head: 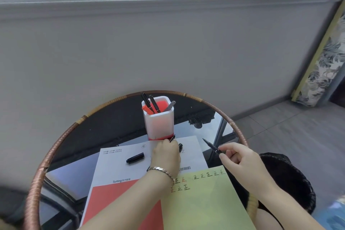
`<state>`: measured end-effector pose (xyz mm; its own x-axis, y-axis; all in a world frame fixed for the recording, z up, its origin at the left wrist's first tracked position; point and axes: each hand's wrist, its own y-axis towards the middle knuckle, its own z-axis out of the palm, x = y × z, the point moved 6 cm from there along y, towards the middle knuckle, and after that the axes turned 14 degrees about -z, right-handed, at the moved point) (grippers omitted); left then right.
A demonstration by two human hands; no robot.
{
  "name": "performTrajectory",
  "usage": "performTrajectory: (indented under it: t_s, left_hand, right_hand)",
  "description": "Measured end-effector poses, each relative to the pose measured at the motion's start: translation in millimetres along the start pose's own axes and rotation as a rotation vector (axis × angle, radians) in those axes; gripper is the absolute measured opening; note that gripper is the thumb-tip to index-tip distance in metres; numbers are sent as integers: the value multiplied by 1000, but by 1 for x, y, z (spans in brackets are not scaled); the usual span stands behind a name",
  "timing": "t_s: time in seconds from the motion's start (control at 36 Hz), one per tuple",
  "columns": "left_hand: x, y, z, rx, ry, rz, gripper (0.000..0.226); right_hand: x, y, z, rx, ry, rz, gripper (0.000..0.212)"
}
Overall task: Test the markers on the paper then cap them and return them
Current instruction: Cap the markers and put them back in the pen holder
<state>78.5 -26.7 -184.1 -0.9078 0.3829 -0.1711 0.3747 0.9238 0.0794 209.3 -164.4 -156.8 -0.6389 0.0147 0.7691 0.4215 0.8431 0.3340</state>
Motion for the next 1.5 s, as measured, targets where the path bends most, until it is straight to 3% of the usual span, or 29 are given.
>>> performTrajectory:
  t_s: [0.14, 0.33, 0.39, 0.47, 0.64, 0.81, 1.0, 1.22, 1.42, 1.5]
  left_hand:
    - [4, -6, -8, -3, -80, 17, 15]
    - [20, -30, -44, 227, -838, -74, 16]
    - [27, -38, -57, 227, -975, -88, 21]
    - [37, -52, -74, 231, -1088, -76, 33]
    - [63, -67, -74, 247, -1223, -208, 25]
    - [65, -74, -70, 268, -1246, -236, 27]
    - [61, -74, -60, 289, -1156, -202, 24]
    - [41, -80, -62, 248, -905, 16, 22]
    - [39, -78, -59, 291, -930, 35, 20]
    - [36, -79, -57, 219, -948, 84, 16]
  right_hand:
    - [0, 1, 4, 11, 18, 17, 19]
    - [9, 5, 5, 34, -10, -20, 24]
    - [14, 6, 7, 50, 9, -42, 24]
    - [24, 5, 9, 59, 66, -86, 21]
    - [42, 2, 13, 74, 125, -195, 25]
    - [57, -4, 15, 109, 111, -314, 30]
    - [58, -4, 15, 146, 57, -380, 19]
    - [66, -11, 22, 234, -82, -532, 19]
    - [71, -10, 23, 209, -114, -638, 20]
    - [72, -10, 27, 170, -104, -651, 19]
